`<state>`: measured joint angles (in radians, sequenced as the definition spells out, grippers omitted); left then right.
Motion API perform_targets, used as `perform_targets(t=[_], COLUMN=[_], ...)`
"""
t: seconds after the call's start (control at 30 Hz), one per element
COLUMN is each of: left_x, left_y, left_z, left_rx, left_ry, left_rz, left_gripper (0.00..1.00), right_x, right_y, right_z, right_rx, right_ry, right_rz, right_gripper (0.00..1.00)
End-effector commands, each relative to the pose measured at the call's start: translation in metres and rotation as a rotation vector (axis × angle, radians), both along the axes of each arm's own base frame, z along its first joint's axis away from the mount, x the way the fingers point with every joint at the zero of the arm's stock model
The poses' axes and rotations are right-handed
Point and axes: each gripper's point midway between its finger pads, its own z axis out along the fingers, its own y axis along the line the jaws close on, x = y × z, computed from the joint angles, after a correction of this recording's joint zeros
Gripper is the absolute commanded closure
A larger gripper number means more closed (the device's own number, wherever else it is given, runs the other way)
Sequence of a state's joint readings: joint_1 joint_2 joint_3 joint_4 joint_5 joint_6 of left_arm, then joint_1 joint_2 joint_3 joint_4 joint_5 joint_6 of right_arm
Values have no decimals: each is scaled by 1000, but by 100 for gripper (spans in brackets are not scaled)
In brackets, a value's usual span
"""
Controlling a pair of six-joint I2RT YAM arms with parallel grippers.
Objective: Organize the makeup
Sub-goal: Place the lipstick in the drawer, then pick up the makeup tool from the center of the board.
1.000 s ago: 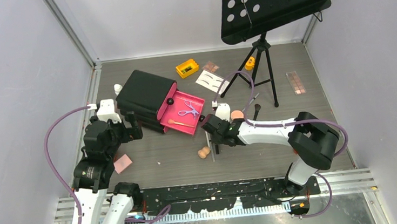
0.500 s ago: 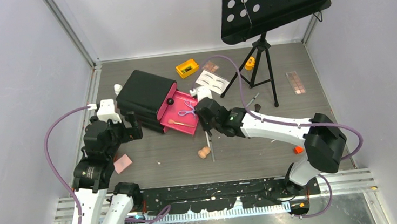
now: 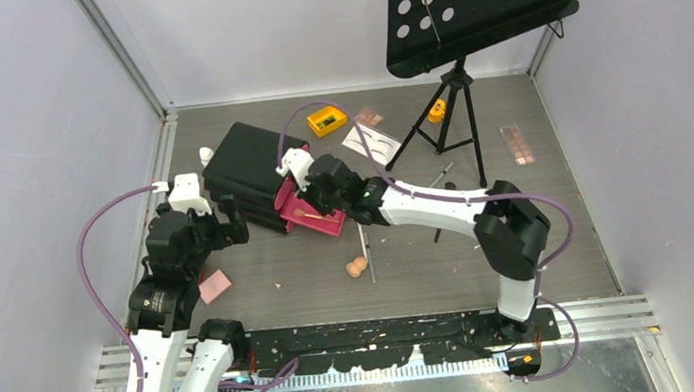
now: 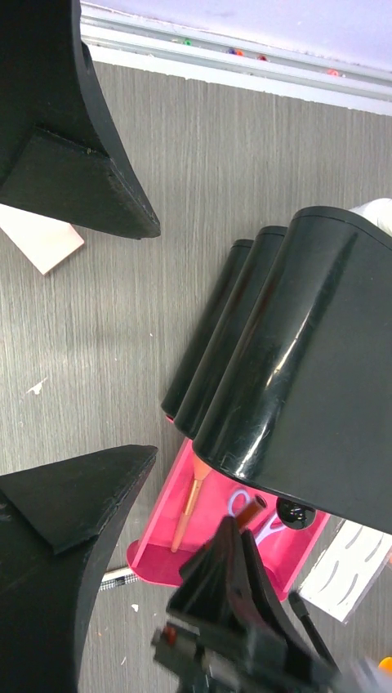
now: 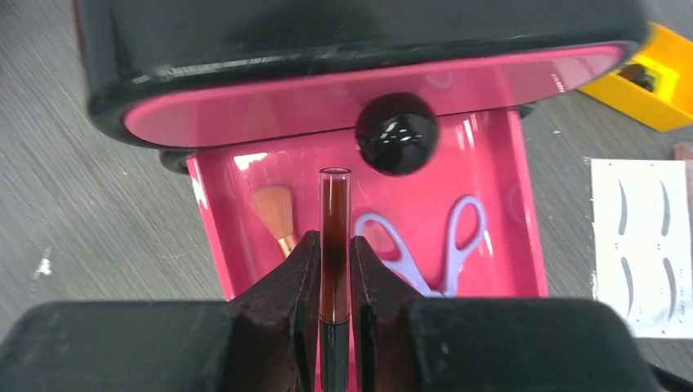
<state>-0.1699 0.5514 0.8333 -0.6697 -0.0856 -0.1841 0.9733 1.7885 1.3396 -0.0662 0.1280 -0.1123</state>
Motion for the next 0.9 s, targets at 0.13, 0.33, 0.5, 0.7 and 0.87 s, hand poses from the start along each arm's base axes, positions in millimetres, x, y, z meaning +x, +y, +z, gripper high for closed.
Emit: perform_targets(t=[0.13, 0.33, 0.5, 0.7, 0.87], left_x=[6, 6, 6, 6, 6], left_y=[-1, -1, -1, -1, -2], left_z=[7, 7, 7, 7, 6], left_rx=[-13, -14, -16, -17, -18], left_ry=[-35, -35, -37, -35, -32], left_rz=[2, 1, 1, -1, -5], left_gripper=[0, 0, 0, 0, 0], right_x=[8, 5, 0, -50, -84], right_y=[24, -1, -59, -113, -130], right_z=[7, 28, 28, -27, -75], right_rx=[-4, 70, 122, 226, 244], right_ry=[-79, -92, 41, 334, 477], right_rz=[95, -15, -362, -641, -719], right_gripper=[66, 40, 42, 51, 55])
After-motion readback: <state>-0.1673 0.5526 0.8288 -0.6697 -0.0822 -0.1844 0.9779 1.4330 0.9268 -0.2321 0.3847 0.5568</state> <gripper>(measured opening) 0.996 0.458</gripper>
